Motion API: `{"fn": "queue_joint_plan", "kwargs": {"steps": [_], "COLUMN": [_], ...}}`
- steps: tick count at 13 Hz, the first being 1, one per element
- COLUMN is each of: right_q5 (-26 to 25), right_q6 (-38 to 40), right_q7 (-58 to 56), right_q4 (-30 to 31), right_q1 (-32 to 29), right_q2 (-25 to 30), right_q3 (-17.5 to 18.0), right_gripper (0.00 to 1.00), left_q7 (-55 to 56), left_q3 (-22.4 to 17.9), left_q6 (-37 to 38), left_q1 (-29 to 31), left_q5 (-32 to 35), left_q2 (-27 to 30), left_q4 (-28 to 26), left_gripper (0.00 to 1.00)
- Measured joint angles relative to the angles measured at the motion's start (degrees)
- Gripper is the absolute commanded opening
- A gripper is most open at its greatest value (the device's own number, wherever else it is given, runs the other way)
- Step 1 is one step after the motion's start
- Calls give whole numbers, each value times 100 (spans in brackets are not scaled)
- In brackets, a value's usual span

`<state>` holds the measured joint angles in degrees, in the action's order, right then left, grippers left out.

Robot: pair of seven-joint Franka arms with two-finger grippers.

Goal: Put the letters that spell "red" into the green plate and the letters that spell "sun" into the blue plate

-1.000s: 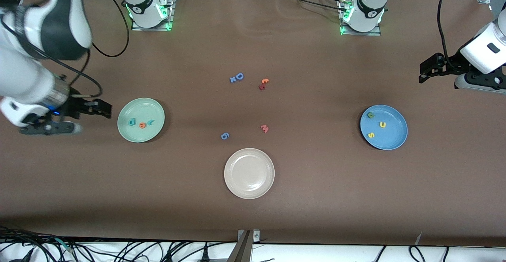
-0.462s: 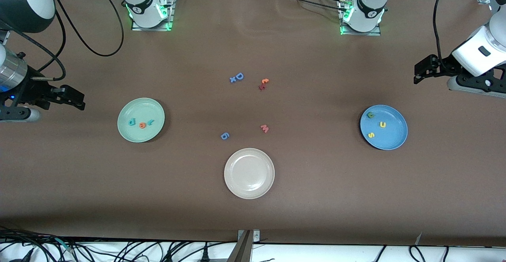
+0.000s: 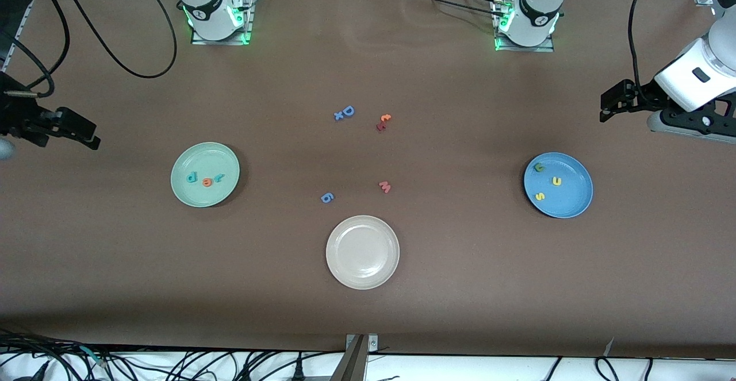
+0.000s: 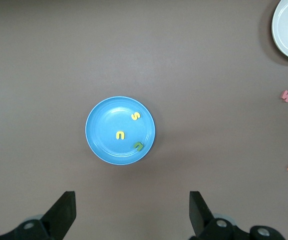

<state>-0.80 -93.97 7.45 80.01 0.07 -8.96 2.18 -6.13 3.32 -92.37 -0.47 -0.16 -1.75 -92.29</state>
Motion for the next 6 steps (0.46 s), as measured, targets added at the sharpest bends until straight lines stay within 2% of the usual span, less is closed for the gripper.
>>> {"fn": "queue_joint_plan", "kwargs": {"steps": [2,6], "right_q5": [-75,-91], "right_q6": [36,68], "right_q7": [342,420], "right_q4": [0,29], "right_q1": [-86,-164], "right_q2": [112,123], "right_q3": [250,286], "right_gripper": [100,100], "left_q7": [0,0], "left_q3": [3,4], "left_q6": [0,0], "left_q1": [-1,-1], "left_q5": [0,0], "left_q2": [0,0], "left_q4": [-2,-4], "left_gripper": [100,100]}}
